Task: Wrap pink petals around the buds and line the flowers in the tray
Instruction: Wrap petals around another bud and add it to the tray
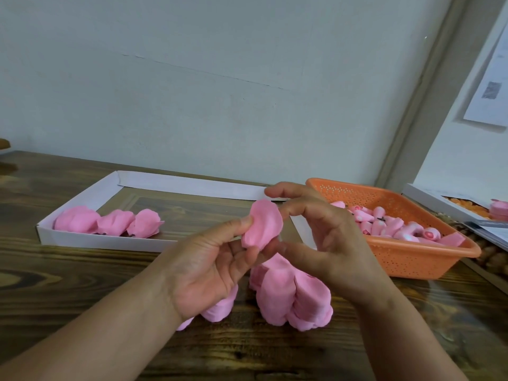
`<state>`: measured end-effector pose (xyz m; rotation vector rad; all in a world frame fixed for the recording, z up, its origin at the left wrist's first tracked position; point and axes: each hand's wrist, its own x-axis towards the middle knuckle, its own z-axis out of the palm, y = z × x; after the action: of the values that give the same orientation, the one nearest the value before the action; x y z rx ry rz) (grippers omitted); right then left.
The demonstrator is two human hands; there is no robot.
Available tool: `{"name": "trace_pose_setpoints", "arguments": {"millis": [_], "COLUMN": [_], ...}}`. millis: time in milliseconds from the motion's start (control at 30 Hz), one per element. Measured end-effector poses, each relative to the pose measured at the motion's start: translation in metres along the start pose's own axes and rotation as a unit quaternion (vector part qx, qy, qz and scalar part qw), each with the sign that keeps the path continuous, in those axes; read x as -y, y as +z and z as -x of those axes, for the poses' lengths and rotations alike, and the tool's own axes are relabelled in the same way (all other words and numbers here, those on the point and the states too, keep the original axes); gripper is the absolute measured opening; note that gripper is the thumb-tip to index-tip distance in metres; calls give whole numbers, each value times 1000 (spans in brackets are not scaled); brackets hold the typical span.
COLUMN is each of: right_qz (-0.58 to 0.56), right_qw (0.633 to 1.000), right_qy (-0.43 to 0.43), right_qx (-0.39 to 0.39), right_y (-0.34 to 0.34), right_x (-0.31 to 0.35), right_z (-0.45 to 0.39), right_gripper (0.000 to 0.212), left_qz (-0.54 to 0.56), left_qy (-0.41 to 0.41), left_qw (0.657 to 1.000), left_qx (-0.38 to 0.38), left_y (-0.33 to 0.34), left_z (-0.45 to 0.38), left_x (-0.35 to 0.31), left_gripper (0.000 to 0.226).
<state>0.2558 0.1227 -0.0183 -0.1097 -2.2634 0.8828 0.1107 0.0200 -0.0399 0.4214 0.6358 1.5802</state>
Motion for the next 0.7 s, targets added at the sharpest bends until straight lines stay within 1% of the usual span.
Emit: {"name": "trace_pose_setpoints", "arguments": {"millis": [167,300,400,467,500,600,700], "right_qz": [88,110,137,134,123,81,61], "right_qw": [996,993,990,991,992,996,997], "right_qy": [-10,-28,-22,-12,-7,27,42], "right_qx": [1,11,25,22,23,36,20], "right_y": [0,0,-1,-1,0,3,5], "right_x": [5,7,6,7,8,10,7], "right_z": [0,1,1,1,1,1,-2], "right_gripper": [18,26,19,14,16,25,28], "left_qz": [8,-15,-9,-9,-12,-7,-15], "left_qy": [-9,-10,-13,-11,-12,-26,-17], "left_qw": [1000,1000,1000,1000,1000,999,999], "left_qx": [-5,2,7,6,9,30,34], "left_y": [-2,-2,0,-1,-1,1,0], "left_z": [-1,-1,1,0,0,1,2], "left_x": [0,-1,0,2,2,4,5], "left_gripper": [47,32,39,46,46,39,37]}}
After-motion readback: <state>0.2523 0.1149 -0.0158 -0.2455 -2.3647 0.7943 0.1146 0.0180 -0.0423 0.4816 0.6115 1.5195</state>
